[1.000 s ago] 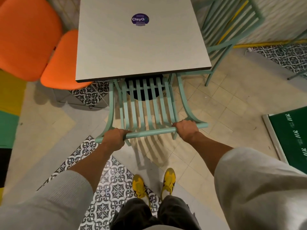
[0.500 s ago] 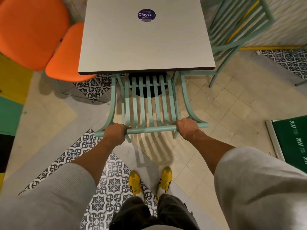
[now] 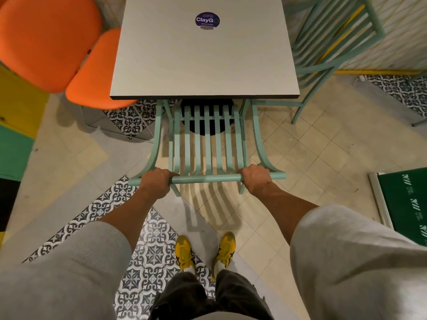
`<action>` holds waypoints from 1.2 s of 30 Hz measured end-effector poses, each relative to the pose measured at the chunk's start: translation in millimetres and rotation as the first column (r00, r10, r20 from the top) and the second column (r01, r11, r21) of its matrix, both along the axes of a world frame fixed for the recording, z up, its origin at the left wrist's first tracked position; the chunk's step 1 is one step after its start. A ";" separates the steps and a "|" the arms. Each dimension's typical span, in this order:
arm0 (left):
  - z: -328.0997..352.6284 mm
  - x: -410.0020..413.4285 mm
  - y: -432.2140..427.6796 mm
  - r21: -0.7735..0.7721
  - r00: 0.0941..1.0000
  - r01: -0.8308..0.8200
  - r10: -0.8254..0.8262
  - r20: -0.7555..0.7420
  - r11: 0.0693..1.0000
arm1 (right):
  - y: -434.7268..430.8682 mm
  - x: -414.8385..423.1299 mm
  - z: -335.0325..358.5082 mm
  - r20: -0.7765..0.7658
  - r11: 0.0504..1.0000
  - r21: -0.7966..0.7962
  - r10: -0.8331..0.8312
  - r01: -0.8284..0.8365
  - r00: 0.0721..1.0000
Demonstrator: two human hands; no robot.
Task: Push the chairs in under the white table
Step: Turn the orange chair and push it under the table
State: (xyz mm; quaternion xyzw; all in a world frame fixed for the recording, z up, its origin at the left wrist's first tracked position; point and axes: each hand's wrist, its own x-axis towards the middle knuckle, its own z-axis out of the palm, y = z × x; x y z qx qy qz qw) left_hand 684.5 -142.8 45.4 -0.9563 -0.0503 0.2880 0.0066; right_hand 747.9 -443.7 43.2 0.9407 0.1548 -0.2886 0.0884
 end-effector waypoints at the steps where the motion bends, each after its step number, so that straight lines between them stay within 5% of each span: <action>1: 0.2 0.0 0.1 -0.011 1.000 -0.006 0.006 -0.005 1.000 | -0.1 0.7 0.8 -0.006 1.000 0.003 -0.003 0.003 1.000; 6: 13.4 1.0 7.6 -0.080 0.993 -0.060 0.051 -0.106 0.995 | 2.1 5.0 17.0 -0.124 0.999 0.032 0.015 -0.012 0.992; 13: 76.7 -27.4 65.7 -0.063 0.987 -0.159 0.160 0.019 0.985 | 93.7 51.4 86.5 -0.265 0.951 0.102 0.307 -0.290 0.914; 23: 170.5 -102.0 243.8 -0.004 0.910 -0.391 0.387 0.149 0.920 | 323.8 63.9 159.7 0.012 0.689 0.166 0.714 -0.706 0.700; 36: 311.6 -67.4 549.2 0.080 0.917 -0.290 0.253 0.307 0.954 | 636.3 124.1 272.0 0.293 0.642 0.154 0.696 -0.751 0.655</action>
